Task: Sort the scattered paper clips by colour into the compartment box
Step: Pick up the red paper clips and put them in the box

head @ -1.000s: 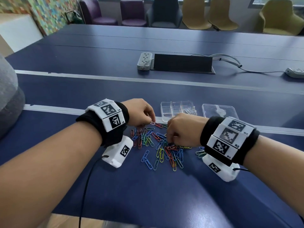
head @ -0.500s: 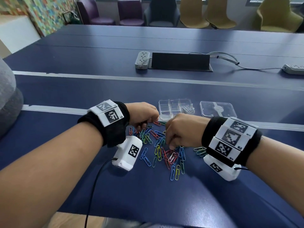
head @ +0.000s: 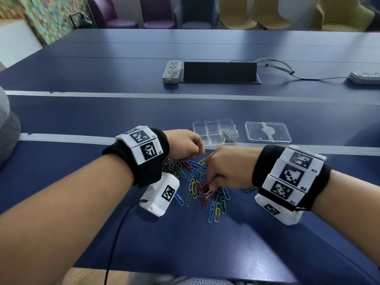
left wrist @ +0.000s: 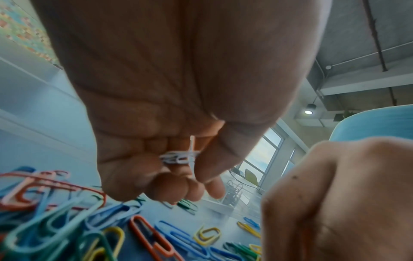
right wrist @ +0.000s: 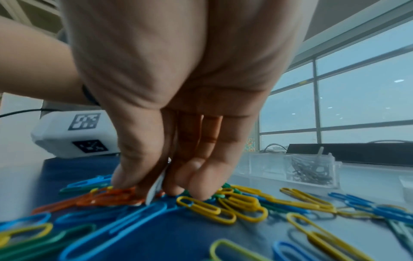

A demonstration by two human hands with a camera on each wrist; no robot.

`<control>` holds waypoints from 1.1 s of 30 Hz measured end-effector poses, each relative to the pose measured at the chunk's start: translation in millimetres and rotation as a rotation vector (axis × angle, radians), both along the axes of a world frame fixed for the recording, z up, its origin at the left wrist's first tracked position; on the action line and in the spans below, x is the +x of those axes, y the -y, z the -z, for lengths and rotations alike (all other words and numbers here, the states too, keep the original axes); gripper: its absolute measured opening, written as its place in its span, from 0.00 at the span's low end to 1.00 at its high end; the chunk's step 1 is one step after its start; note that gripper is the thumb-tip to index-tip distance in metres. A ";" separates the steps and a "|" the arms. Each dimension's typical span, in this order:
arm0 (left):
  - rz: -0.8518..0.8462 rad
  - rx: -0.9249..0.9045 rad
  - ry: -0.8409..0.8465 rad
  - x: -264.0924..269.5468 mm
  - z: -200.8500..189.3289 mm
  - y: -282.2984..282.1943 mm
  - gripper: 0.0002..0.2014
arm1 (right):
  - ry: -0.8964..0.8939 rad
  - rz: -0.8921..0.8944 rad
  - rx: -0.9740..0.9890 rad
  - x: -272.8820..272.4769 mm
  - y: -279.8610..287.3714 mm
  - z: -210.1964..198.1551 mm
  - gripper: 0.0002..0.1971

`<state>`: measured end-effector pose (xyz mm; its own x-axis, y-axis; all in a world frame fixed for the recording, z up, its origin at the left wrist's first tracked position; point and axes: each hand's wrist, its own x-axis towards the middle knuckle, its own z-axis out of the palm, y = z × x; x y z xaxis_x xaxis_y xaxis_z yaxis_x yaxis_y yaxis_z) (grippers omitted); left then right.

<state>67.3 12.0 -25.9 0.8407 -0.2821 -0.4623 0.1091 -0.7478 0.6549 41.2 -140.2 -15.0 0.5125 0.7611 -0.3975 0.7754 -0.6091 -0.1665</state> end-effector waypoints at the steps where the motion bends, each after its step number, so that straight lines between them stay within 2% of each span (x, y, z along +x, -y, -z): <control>1: 0.008 0.003 0.002 -0.3 -0.2 1.7 0.15 | 0.012 -0.001 0.000 0.4 1.1 -0.3 0.11; 9: 0.016 -0.010 0.065 0.8 1.4 7.8 0.18 | 0.096 0.014 0.012 -16.2 -7.5 4.8 0.10; 16: 0.027 0.013 0.069 -1.0 -1.8 9.5 0.14 | 0.181 0.233 -0.054 -6.2 -2.5 -2.8 0.09; 21: 0.039 0.054 0.101 -2.2 -0.7 6.2 0.14 | 0.095 0.169 0.001 -8.6 -4.4 0.6 0.08; 25: -0.004 0.015 0.075 -3.4 2.2 5.0 0.16 | 0.142 0.182 0.025 -3.3 -2.3 2.2 0.09; 30: -0.027 0.000 0.042 -1.6 2.2 4.2 0.14 | 0.147 0.125 0.017 -5.8 -5.0 0.7 0.11; 33: -0.057 -0.048 0.013 1.1 3.4 5.3 0.18 | 0.167 0.094 0.014 -8.8 -4.4 1.2 0.11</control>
